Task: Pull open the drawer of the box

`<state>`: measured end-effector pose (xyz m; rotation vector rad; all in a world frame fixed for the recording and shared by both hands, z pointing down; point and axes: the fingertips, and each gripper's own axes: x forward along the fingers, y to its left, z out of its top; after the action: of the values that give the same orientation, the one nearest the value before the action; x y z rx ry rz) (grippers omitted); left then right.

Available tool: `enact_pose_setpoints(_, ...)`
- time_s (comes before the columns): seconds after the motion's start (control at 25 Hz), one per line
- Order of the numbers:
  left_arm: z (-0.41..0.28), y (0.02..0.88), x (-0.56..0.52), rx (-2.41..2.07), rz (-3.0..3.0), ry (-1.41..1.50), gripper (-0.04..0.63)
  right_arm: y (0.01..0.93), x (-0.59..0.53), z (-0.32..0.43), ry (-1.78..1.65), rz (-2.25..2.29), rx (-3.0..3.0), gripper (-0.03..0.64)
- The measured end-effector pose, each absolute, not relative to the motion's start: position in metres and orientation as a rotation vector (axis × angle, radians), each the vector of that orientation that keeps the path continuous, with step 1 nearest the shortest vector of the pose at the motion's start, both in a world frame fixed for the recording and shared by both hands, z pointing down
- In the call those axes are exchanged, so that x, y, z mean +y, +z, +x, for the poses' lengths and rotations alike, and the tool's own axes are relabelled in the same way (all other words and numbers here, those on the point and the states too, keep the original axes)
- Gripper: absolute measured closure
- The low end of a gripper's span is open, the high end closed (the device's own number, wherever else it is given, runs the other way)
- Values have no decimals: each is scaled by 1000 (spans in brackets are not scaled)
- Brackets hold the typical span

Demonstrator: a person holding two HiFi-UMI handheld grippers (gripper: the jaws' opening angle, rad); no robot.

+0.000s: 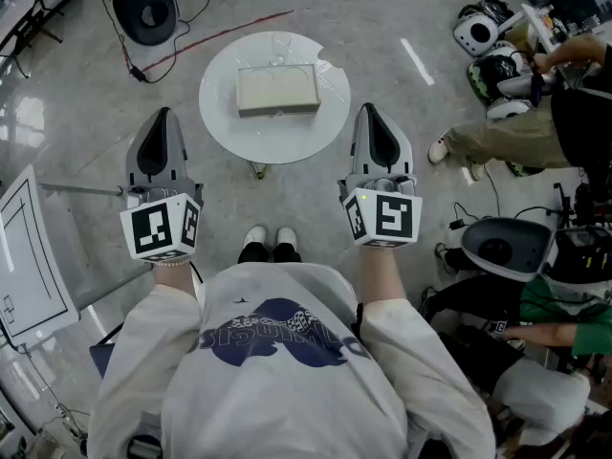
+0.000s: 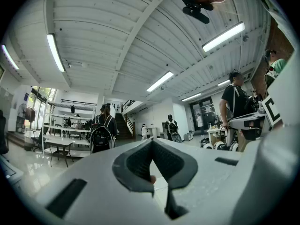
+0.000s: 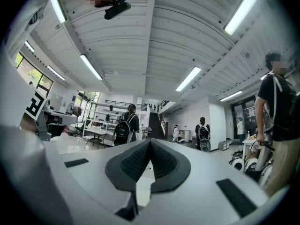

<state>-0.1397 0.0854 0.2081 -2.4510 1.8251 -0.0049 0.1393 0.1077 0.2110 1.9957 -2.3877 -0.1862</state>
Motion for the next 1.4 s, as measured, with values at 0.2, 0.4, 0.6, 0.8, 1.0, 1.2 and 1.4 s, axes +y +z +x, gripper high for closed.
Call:
enact_pose_setpoints(0.2,-143,211,85,1839,-2446,-14,588,213,107,138,-190,1982,-2383,620)
enact_pose_setpoints(0.4,-145,213,87,1850,-2441,-17,588,215,108,136,-181,1979,-2375,620)
enact_pose_setpoints(0.6,-147,217,88,1866,-2438,-30,588,219,109,137,-178,1967,-2378,620)
enact_pose_setpoints(0.8,-159,228,90,1941,-2470,-27,588,226,110,145,-37,1986,-2445,619)
enact_pose_setpoints(1.0,-172,246,88,2073,-2575,47,588,231,114,176,175,2069,-2543,618)
enact_pose_setpoints(1.2,-176,263,88,2132,-2666,77,586,232,113,208,246,2122,-2561,609)
enact_pose_setpoints(1.4,-170,267,94,2166,-2684,72,485,227,104,221,214,2061,-2614,502)
